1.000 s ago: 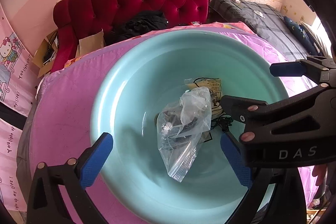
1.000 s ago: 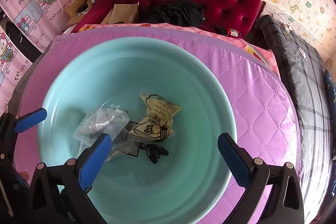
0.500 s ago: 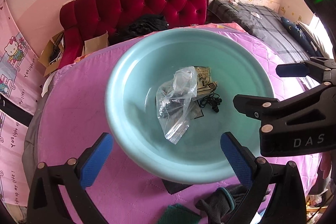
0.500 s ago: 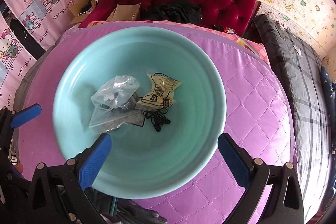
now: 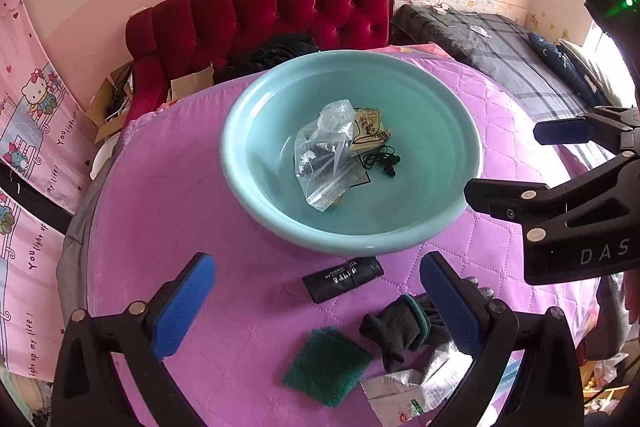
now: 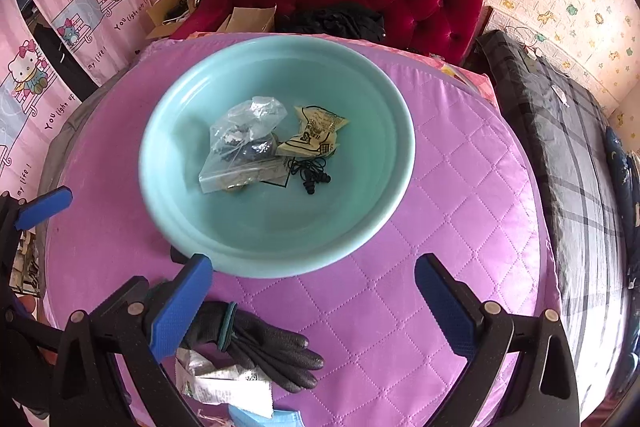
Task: Organize soft objects
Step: 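Withdraw both tools from the basin toward the remaining items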
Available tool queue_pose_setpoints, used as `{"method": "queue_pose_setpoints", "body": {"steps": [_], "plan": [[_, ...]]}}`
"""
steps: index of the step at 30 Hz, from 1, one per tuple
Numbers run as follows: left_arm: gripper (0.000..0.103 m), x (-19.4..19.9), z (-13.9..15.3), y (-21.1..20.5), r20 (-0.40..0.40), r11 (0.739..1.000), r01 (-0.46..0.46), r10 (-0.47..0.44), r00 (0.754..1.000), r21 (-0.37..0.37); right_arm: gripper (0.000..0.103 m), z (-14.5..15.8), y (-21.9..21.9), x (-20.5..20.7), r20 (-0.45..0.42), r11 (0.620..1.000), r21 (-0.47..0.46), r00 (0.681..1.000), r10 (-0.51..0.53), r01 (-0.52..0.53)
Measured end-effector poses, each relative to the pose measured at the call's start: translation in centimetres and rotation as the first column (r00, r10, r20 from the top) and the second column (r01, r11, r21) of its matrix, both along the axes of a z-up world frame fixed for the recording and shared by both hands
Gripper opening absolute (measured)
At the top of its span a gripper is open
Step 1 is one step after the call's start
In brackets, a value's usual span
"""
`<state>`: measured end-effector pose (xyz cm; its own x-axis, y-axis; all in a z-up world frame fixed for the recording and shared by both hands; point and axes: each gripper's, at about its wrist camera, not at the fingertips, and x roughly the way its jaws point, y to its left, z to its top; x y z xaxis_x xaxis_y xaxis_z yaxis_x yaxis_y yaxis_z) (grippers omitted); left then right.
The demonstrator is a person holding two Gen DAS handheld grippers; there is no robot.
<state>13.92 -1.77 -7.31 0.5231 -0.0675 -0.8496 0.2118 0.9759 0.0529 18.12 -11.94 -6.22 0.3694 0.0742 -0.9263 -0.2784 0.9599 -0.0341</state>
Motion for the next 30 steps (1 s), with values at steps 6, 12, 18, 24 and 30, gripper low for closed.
{"method": "queue_pose_setpoints", "body": {"steps": [6, 12, 18, 24, 30], "plan": [[0.103, -2.6, 0.2, 0.2, -0.007, 1.000, -0.002, 0.002, 1.000, -0.005, 0.103, 0.6, -0.4, -2.6, -0.005, 1.000, -0.007, 1.000, 0.004, -0.004], [0.103, -5.5, 0.4, 0.5, -0.007, 1.000, -0.007, 0.007, 1.000, -0.017, 0.103, 0.9, -0.9, -5.3, -0.005, 1.000, -0.011, 1.000, 0.010, -0.010], [0.103, -8.4, 0.1, 0.5, -0.017, 0.999, -0.011, 0.010, 1.000, -0.032, 0.103, 0.6, -1.6, -8.0, -0.003, 1.000, -0.026, 1.000, 0.008, -0.008], [0.103, -10.9, -0.7, 0.2, -0.025, 0.999, -0.010, 0.009, 1.000, -0.037, 0.103, 0.1, -2.2, -10.2, 0.001, 0.999, -0.034, 1.000, -0.003, 0.004], [0.103, -13.3, -1.4, -0.4, -0.055, 0.998, 0.005, -0.008, 0.998, -0.056, 0.103, -0.7, -3.3, -11.5, 0.005, 0.999, -0.033, 0.999, -0.035, 0.035]]}}
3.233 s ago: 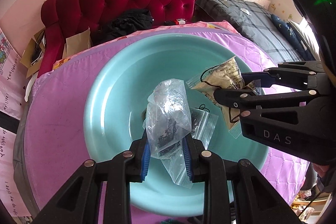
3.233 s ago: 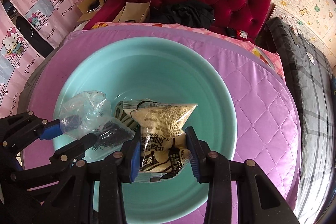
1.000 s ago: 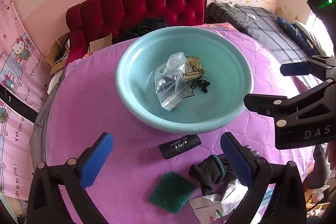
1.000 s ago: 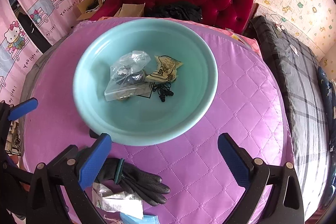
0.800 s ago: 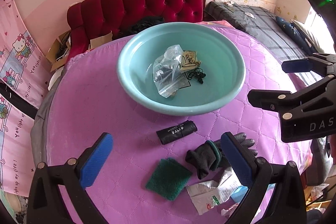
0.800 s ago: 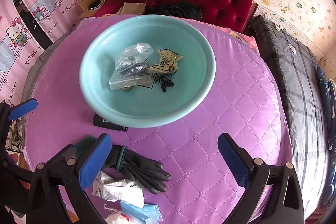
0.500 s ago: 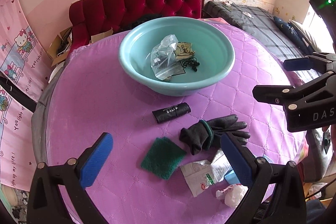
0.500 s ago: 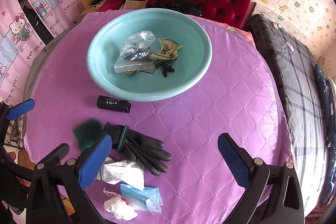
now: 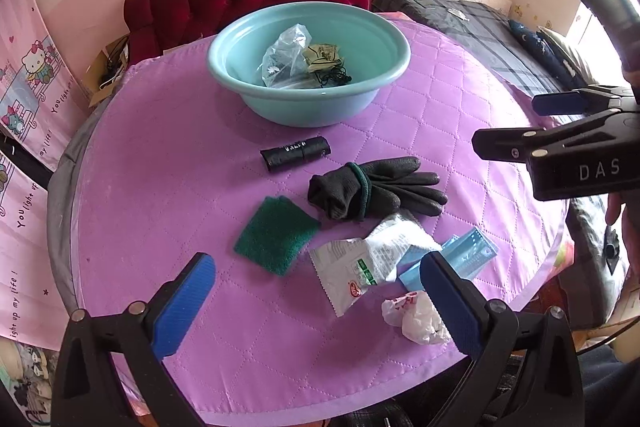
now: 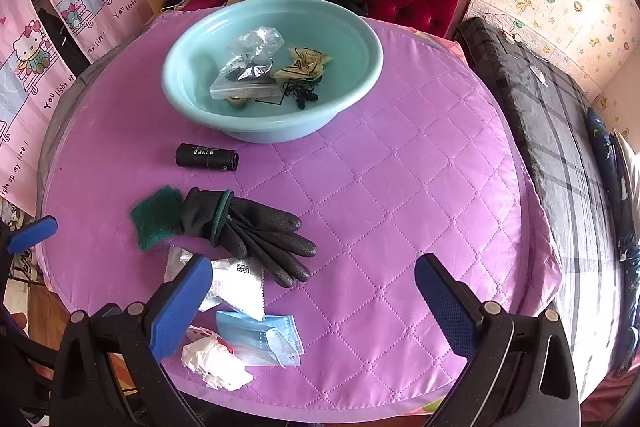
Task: Organize soft objects
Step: 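Withdraw both tools from the basin toward the remaining items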
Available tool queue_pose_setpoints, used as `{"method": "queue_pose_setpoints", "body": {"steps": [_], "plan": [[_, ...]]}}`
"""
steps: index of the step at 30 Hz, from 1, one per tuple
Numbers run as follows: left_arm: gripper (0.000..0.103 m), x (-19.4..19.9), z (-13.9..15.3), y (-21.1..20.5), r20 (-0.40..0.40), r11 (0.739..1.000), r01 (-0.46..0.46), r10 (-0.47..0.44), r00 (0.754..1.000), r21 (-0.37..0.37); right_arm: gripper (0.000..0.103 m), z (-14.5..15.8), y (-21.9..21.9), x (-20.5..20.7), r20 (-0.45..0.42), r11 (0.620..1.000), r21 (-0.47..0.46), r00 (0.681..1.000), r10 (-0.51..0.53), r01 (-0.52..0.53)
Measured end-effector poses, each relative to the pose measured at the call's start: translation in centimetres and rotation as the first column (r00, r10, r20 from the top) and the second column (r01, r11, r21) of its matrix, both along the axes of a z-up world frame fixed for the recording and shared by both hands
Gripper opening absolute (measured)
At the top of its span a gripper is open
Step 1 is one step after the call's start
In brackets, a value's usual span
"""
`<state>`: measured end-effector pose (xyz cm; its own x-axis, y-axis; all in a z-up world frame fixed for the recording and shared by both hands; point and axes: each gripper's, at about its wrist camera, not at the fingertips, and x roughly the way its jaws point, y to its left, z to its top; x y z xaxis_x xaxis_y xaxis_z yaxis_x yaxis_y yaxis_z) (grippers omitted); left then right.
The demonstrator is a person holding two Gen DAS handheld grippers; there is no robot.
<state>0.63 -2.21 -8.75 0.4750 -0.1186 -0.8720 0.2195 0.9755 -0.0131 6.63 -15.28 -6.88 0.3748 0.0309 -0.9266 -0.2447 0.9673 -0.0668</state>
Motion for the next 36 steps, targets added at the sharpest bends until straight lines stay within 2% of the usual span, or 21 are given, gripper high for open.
{"method": "queue_pose_setpoints", "body": {"steps": [16, 36], "plan": [[0.103, -2.2, -1.8, -2.2, -0.029, 0.999, 0.048, -0.047, 0.998, 0.018, 0.103, -1.9, -1.6, -1.1, -0.043, 1.000, 0.005, 0.999, -0.022, 0.022], [0.103, -3.6, -6.9, -6.7, -0.185, 0.990, 0.140, -0.139, 0.973, -0.007, 0.103, -5.7, -3.9, -0.9, -0.129, 0.999, 0.012, 0.991, -0.039, 0.041]]}}
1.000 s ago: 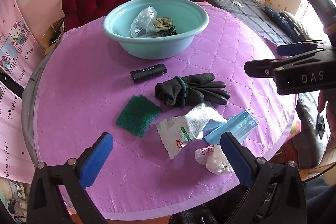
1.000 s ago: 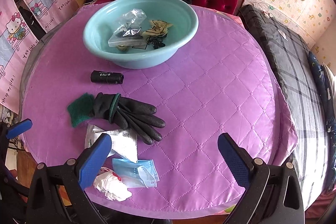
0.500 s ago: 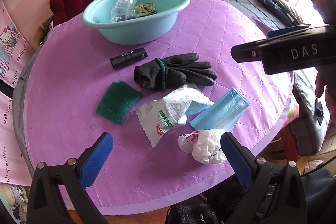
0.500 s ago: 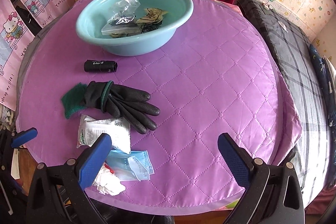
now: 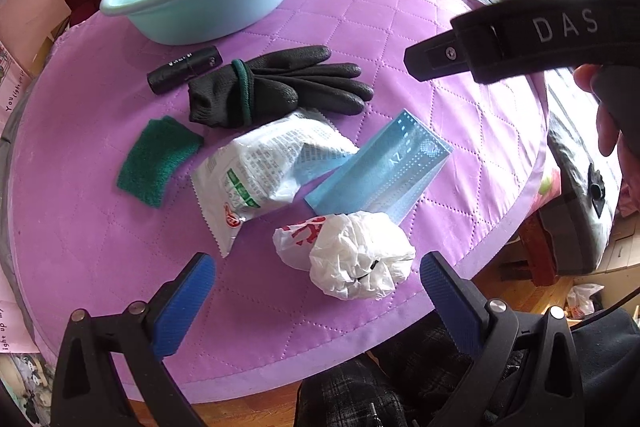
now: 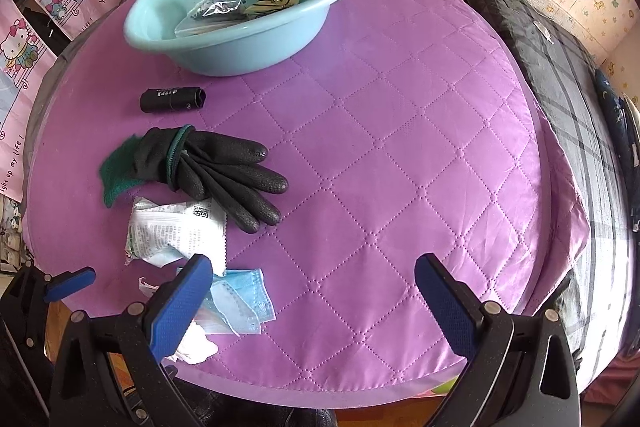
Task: Organize soft objects
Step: 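Withdraw both tools from the basin toward the remaining items, then grasp the white plastic bag with the left tool while the right tool grasps the blue mask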
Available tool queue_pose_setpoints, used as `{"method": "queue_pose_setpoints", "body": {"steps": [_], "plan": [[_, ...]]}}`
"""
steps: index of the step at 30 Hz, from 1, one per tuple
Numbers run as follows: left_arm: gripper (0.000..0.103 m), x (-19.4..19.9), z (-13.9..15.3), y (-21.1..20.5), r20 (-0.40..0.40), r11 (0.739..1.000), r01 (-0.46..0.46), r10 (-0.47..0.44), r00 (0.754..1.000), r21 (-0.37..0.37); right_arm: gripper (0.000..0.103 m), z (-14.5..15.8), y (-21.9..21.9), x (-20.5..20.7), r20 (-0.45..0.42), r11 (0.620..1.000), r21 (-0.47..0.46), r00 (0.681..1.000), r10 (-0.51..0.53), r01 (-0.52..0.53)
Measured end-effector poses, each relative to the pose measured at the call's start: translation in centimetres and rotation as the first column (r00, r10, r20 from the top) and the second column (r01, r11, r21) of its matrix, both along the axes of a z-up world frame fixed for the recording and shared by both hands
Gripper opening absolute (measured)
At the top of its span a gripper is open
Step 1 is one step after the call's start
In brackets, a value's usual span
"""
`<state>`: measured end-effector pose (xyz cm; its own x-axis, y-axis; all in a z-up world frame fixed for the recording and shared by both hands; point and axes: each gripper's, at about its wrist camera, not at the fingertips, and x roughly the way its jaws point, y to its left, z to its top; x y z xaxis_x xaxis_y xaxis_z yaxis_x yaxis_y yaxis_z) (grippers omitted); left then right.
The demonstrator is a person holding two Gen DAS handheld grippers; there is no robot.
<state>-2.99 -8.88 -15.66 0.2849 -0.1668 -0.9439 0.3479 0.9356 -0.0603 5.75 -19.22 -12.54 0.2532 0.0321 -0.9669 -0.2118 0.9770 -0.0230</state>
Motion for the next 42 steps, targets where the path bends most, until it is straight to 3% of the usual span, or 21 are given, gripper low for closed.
{"method": "queue_pose_setpoints", "body": {"steps": [10, 11, 15, 17, 23, 33, 42], "plan": [[0.103, -0.2, -2.9, -1.7, -0.053, 0.999, 0.032, -0.032, 0.998, -0.004, 0.103, -1.3, -0.7, 0.1, -0.025, 1.000, -0.004, 1.000, 0.002, -0.002], [0.098, -0.1, -3.1, -1.8, -0.054, 0.999, 0.034, -0.034, 0.998, -0.005, 0.103, -1.4, -0.7, 0.1, -0.027, 1.000, -0.006, 1.000, 0.004, -0.004], [0.048, -0.1, -3.5, -2.1, -0.052, 0.999, 0.039, -0.040, 0.998, -0.015, 0.103, -1.5, -0.5, 0.2, -0.035, 1.000, -0.003, 0.999, 0.011, -0.011], [0.042, -0.1, -3.8, -2.3, -0.046, 0.999, 0.037, -0.038, 0.998, -0.022, 0.103, -1.6, -0.3, 0.1, -0.038, 1.000, -0.001, 0.999, 0.020, -0.020], [0.038, -0.4, -3.3, -1.1, -0.067, 0.997, 0.009, -0.014, 0.998, -0.076, 0.103, -1.8, 0.4, -0.3, -0.059, 0.999, 0.012, 0.997, 0.050, -0.050], [0.039, -1.6, -1.7, 1.6, -0.044, 0.995, -0.076, 0.074, 0.996, -0.063, 0.103, -1.9, 3.3, -1.1, -0.094, 0.988, 0.077, 0.986, 0.137, -0.130], [0.039, -1.9, -0.6, 4.3, -0.031, 0.986, -0.152, 0.150, 0.988, -0.067, 0.103, 0.0, 4.9, -1.0, -0.062, 0.982, 0.062, 0.981, 0.182, -0.178]]}}
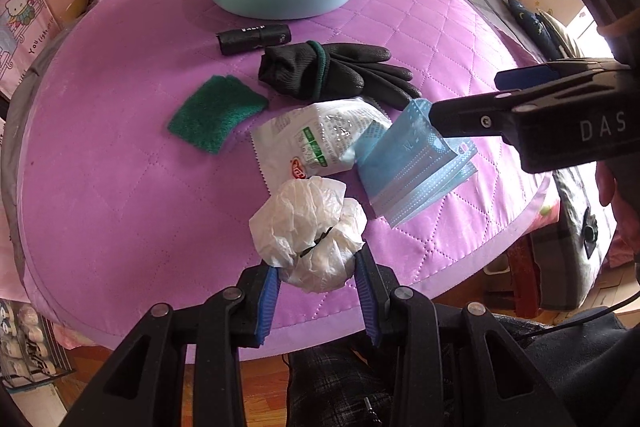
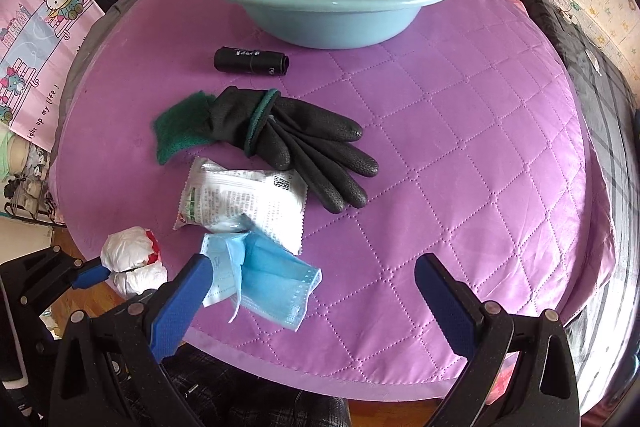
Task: Organize soft objects
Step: 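Grasp the white plastic bag with the left tool while the right tool grasps the blue mask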
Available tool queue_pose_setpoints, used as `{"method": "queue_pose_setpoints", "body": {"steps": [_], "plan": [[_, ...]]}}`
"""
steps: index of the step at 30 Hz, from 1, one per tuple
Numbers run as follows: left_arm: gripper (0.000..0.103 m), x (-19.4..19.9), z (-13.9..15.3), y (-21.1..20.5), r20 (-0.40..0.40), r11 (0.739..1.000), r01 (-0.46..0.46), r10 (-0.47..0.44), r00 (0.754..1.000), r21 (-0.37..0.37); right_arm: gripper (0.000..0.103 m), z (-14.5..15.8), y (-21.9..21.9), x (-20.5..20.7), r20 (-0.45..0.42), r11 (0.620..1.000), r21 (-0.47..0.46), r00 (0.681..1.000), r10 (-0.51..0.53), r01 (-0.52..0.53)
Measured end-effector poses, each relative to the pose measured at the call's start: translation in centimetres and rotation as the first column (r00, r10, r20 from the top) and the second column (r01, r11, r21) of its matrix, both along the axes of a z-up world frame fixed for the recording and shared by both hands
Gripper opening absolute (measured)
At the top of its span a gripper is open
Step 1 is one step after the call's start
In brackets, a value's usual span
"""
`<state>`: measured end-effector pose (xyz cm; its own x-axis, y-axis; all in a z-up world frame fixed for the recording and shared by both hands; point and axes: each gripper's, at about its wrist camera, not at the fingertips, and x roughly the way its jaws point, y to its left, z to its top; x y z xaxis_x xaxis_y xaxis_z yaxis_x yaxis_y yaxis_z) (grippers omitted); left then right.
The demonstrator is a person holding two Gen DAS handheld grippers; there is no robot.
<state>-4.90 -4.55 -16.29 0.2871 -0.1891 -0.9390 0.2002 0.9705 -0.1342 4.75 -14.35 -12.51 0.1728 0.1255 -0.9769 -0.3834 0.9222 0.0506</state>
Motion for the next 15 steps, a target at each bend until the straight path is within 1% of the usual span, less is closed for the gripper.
{"method": "queue_pose_setpoints", "body": {"steps": [6, 7, 10, 15], "plan": [[0.039, 0.0, 0.6, 1.5, 0.019, 0.999, -0.046, 0.046, 0.999, -0.005, 0.103, 1.0, 0.8, -0.5, 0.021, 0.999, -0.021, 0.999, 0.026, -0.026], [0.039, 0.1, 0.6, 1.6, 0.021, 0.999, -0.051, 0.052, 0.998, -0.006, 0.103, 1.0, 1.0, -0.4, 0.013, 0.999, -0.021, 0.999, 0.033, -0.033], [0.039, 0.2, 1.0, 2.5, 0.029, 0.998, -0.060, 0.060, 0.998, -0.008, 0.103, 0.4, 1.0, -0.2, -0.017, 0.999, -0.015, 0.999, 0.035, -0.035], [0.039, 0.0, 1.3, 3.4, 0.038, 0.997, -0.072, 0.072, 0.997, -0.007, 0.103, -2.0, 0.9, -0.1, -0.063, 0.999, -0.035, 0.998, 0.022, -0.024]]}}
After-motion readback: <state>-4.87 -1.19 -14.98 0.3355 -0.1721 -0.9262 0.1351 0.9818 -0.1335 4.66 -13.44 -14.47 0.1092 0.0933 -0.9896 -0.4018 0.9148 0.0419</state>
